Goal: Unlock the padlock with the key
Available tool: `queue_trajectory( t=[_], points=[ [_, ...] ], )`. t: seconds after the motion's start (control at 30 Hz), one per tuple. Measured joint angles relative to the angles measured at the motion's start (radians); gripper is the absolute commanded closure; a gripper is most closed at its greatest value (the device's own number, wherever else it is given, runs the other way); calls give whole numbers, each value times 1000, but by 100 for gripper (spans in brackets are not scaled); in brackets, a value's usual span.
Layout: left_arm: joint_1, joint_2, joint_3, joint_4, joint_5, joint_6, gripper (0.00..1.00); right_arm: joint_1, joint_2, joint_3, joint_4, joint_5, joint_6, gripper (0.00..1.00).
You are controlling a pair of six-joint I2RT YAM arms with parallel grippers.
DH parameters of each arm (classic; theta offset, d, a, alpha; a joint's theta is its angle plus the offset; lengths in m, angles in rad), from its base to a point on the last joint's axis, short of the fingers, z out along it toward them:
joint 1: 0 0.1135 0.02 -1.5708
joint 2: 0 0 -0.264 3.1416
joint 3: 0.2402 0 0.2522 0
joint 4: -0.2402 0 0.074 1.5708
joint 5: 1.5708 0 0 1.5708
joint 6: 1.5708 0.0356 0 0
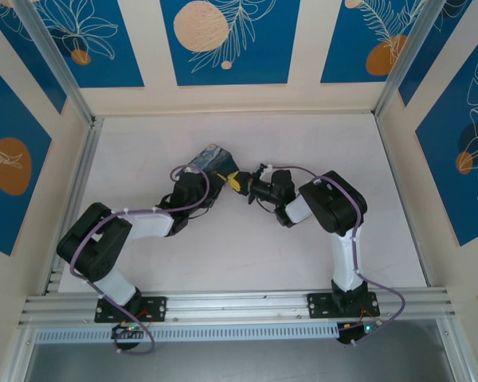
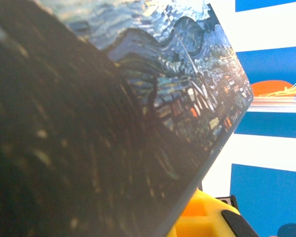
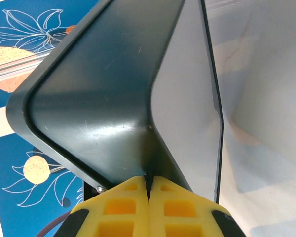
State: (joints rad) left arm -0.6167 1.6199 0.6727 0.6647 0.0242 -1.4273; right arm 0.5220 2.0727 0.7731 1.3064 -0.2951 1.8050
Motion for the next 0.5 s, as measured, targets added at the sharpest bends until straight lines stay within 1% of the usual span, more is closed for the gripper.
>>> queue_trajectory(
  t=[0.1, 0.2, 0.23, 0.3, 0.43, 0.5],
  points=[
    [-11, -2, -3, -9, 18, 21, 100, -6, -33, -43, -11, -8, -1, 81],
    [-23, -4, -3, -14, 39, 45, 100, -9, -70, -80, -11, -51, -9, 67],
    [-25, -7, -3, -20, 50, 51, 100, -10, -85, -92, -6, -74, -11, 64],
    [-34, -13, -3, -25, 74, 71, 100, -11, -119, -121, -4, -96, -20, 60],
    [-39, -35, -4, -60, 107, 112, 100, -14, -174, -184, 13, -134, -31, 58],
    [-39, -53, -9, -91, 115, 141, 100, -14, -198, -214, 14, -155, -44, 55]
  ],
)
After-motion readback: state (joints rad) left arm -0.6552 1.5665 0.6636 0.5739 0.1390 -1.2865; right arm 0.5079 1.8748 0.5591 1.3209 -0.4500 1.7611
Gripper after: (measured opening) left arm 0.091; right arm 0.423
